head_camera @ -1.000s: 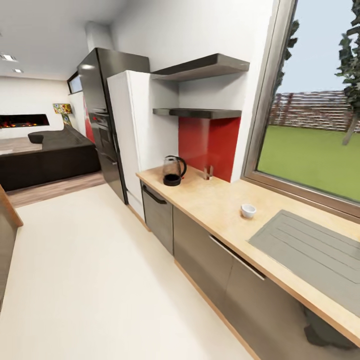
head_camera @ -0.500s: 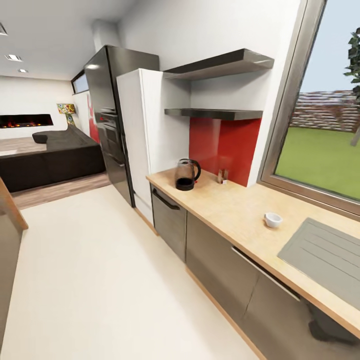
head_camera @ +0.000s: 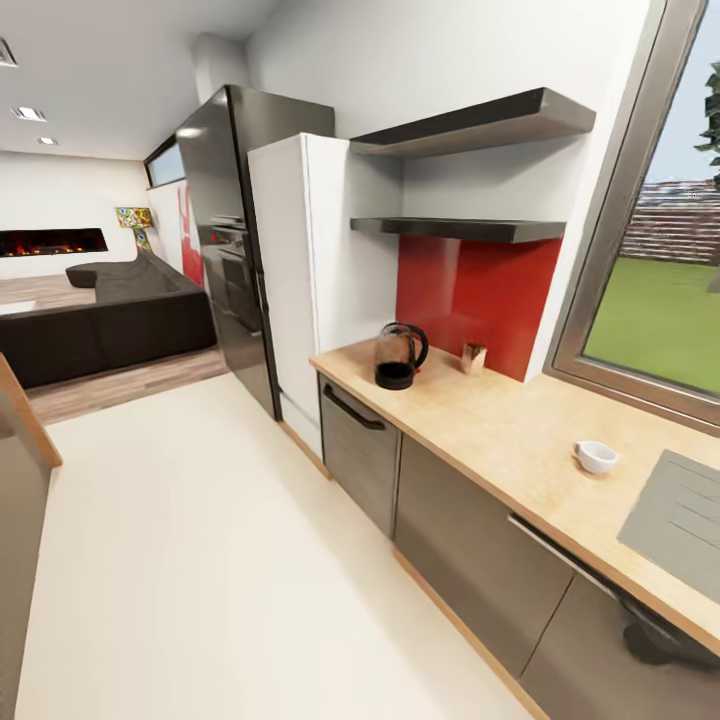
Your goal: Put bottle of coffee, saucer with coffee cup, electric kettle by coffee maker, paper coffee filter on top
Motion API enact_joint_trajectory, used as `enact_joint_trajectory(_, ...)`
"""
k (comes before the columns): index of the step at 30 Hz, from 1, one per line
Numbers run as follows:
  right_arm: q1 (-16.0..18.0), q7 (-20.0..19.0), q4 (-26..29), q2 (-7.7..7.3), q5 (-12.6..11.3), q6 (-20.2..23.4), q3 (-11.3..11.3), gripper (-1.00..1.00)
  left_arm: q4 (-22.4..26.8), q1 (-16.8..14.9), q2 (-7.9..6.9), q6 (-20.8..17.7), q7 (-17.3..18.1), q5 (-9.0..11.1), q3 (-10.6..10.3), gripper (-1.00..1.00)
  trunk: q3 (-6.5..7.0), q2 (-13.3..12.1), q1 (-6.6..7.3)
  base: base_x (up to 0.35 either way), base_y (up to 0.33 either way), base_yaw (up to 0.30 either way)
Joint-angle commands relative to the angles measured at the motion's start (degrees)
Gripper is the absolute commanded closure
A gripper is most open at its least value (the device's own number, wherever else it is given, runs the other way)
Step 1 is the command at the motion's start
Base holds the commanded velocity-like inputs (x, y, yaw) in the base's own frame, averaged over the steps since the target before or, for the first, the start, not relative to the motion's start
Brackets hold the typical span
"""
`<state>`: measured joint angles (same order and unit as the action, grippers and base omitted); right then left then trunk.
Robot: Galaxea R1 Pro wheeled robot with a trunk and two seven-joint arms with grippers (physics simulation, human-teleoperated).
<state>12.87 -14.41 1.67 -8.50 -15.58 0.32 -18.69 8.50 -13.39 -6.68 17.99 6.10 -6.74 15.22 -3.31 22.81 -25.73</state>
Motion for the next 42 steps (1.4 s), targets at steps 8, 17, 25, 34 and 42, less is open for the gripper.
enact_joint_trajectory(8,0.0,-0.2,0.0,-0.09,-0.7,0.0,-0.3,-1.00,-0.1,-0.1,0.01,0.2,0.3,-0.6,0.4,-1.00,-0.12,0.1,-0.05,0.216,0.278,0.000)
enact_joint_trajectory(17,0.0,-0.2,0.0,-0.10,-0.7,0.0,-0.3,-1.00,-0.1,-0.1,0.03,0.2,0.3,-0.6,0.4,-1.00,-0.12,0.1,-0.05,0.245,0.252,0.000)
enact_joint_trajectory(25,0.0,-0.3,0.0,-0.09,-0.8,0.0,-0.3,-1.00,-0.1,-0.1,0.09,0.2,0.4,-0.6,0.4,-1.00,-0.12,0.1,-0.05,0.263,0.230,-0.065)
enact_joint_trajectory(34,0.0,-0.2,0.0,-0.07,-0.7,0.0,-0.3,-1.00,-0.1,-0.1,0.14,0.2,0.6,-0.6,0.4,-1.00,-0.12,0.1,-0.05,0.323,0.034,-0.112)
enact_joint_trajectory(42,0.0,-0.3,0.0,-0.08,-0.8,0.0,-0.3,-1.00,-0.1,-0.1,0.18,0.2,0.4,-0.6,0.3,-1.00,-0.12,0.1,-0.05,0.272,-0.136,-0.003)
